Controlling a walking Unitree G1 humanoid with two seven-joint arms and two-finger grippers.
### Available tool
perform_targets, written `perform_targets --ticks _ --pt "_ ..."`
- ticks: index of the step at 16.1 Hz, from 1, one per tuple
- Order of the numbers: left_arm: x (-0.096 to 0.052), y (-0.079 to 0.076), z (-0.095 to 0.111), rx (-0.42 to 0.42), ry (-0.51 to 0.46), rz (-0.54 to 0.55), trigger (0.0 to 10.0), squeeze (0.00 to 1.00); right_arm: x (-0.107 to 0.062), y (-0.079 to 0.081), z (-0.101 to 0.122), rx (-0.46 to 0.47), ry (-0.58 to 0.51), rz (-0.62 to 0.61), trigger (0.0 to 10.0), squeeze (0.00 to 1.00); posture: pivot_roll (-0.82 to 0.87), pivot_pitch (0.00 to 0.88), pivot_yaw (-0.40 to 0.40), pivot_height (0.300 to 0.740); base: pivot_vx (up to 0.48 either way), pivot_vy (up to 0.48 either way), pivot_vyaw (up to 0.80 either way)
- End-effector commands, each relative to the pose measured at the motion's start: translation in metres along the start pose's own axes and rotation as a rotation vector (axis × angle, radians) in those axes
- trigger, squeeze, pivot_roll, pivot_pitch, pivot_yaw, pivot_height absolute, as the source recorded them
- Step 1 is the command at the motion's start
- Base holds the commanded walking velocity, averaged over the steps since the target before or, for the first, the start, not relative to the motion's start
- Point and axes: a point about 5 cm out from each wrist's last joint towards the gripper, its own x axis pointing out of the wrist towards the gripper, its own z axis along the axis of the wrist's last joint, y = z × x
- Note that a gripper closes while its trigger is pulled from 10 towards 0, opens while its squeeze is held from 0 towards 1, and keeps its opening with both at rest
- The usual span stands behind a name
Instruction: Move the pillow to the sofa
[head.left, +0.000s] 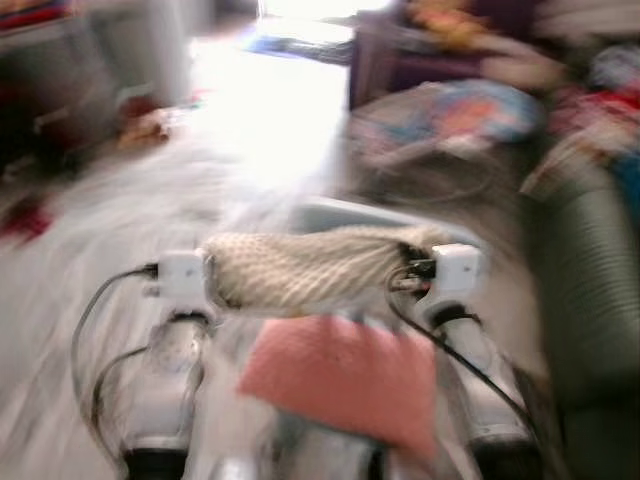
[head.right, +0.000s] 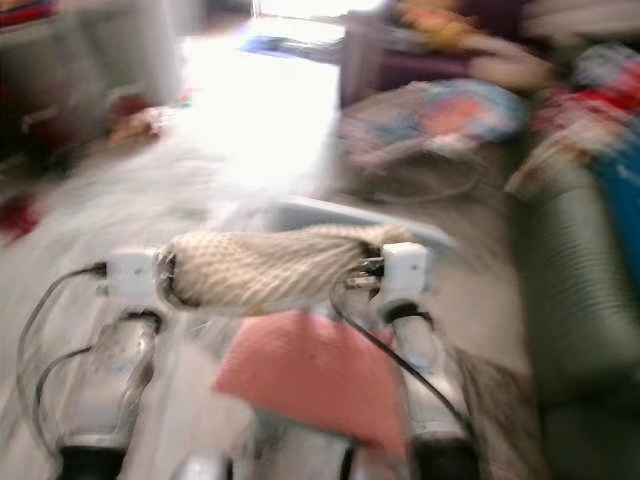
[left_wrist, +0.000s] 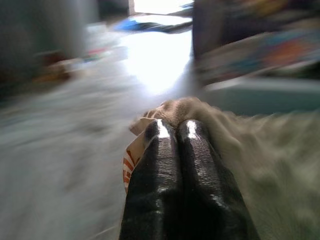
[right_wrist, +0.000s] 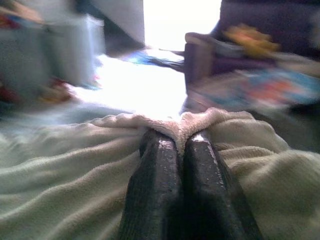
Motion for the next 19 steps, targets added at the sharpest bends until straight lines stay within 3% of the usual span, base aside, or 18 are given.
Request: perform_targets --ticks 1,17,19 --pt "-0.0028 -0.0008 -0.0017 0.009 0.006 -0.025 10.0 0.00 0.0050 0.0022 0.0089 0.012 -0.038 -0.007 10.0 0.00 -0.01 0.000 -0.035 0.740 0.000 0.000 0.00" --pt "-0.0081 -0.0093 -0.0038 -0.024 0.012 -0.098 10.0 0.00 0.0005 0.0029 0.0020 0.038 0.003 -0.021 10.0 0.00 -0.01 0.000 -0.037 0.740 -0.033 0.000 0.00" --pt "-0.0088 -0.0096 -0.0039 -0.025 0.014 -0.099 10.0 0.00 -0.0006 0.0030 0.0005 0.037 0.012 -0.022 10.0 0.00 -0.01 0.000 -0.037 0.740 -0.281 0.000 -0.80"
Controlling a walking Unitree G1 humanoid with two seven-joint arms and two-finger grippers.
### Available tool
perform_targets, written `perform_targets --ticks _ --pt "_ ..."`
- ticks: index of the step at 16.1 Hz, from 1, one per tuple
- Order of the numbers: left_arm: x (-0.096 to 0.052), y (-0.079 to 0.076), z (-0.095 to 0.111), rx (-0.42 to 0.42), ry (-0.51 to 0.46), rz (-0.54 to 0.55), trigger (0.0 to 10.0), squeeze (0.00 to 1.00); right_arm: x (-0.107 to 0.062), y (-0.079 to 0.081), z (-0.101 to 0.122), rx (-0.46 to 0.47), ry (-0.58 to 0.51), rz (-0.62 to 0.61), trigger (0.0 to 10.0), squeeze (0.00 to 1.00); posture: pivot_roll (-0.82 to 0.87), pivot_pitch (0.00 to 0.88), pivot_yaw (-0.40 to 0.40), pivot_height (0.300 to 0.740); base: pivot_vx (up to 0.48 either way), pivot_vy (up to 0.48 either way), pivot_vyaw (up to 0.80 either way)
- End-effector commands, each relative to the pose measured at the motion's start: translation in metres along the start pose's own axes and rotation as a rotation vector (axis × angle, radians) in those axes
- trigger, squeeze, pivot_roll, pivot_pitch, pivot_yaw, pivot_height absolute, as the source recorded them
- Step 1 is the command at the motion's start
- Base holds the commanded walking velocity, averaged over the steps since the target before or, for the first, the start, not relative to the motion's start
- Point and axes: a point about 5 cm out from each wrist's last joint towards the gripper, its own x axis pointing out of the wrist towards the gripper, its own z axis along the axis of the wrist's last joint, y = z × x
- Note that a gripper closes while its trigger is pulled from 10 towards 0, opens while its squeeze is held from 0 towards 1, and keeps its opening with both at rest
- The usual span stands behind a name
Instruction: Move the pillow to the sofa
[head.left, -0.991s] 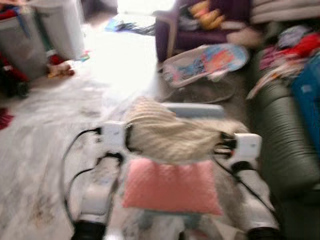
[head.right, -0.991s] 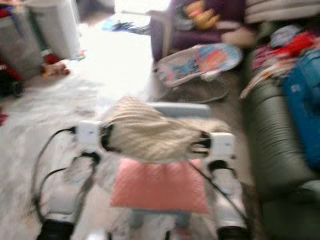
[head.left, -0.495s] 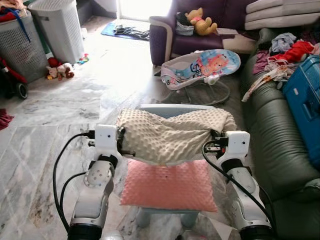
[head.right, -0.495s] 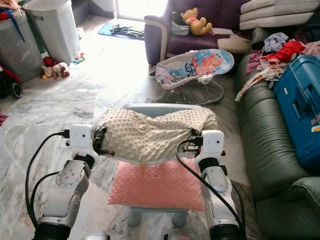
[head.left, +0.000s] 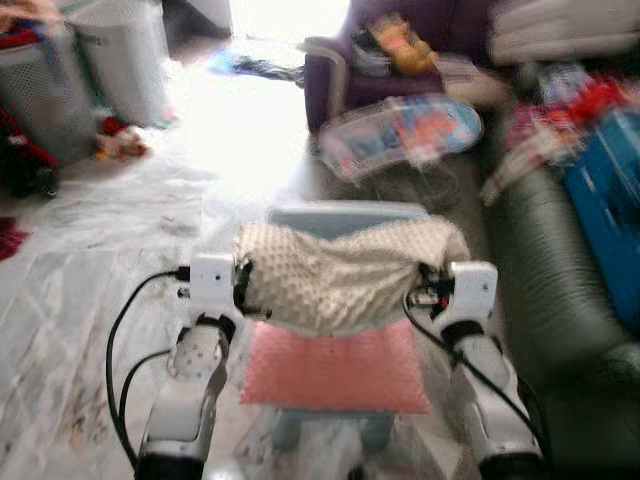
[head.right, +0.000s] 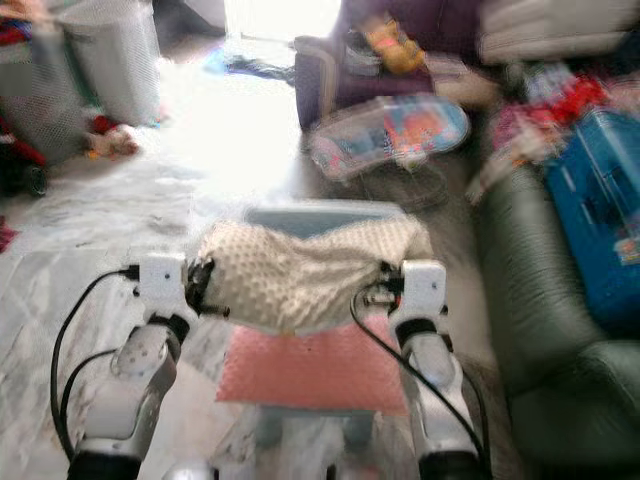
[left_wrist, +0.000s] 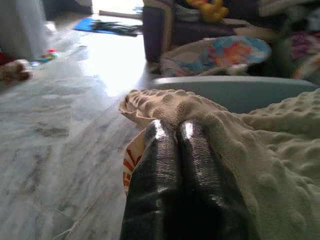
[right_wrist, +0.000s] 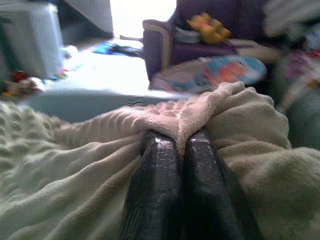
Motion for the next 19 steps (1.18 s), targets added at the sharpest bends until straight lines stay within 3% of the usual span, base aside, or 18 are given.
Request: perform_targets --ticks 1,12,19 --pt "0.0004 -0.0053 0.0053 0.003 -0.018 -0.026 10.0 0.00 -0.0016 -0.0025 0.0032 0.001 -0.013 -0.014 10.0 0.00 -0.01 0.000 -0.037 0.740 -0.281 0.000 -0.80" --pt "0.0002 -0.0059 0.0045 -0.011 -0.001 -0.032 10.0 0.00 -0.0023 -0.0032 0.0032 0.001 -0.007 -0.014 10.0 0.00 -0.01 0.000 -0.036 0.740 -0.290 0.000 -0.60" --pt "-0.0001 -0.0050 0.0043 -0.014 0.009 -0.027 10.0 0.00 -0.0027 -0.0035 0.0031 0.000 0.000 -0.013 10.0 0.00 -0.01 0.000 -0.037 0.740 -0.290 0.000 0.00"
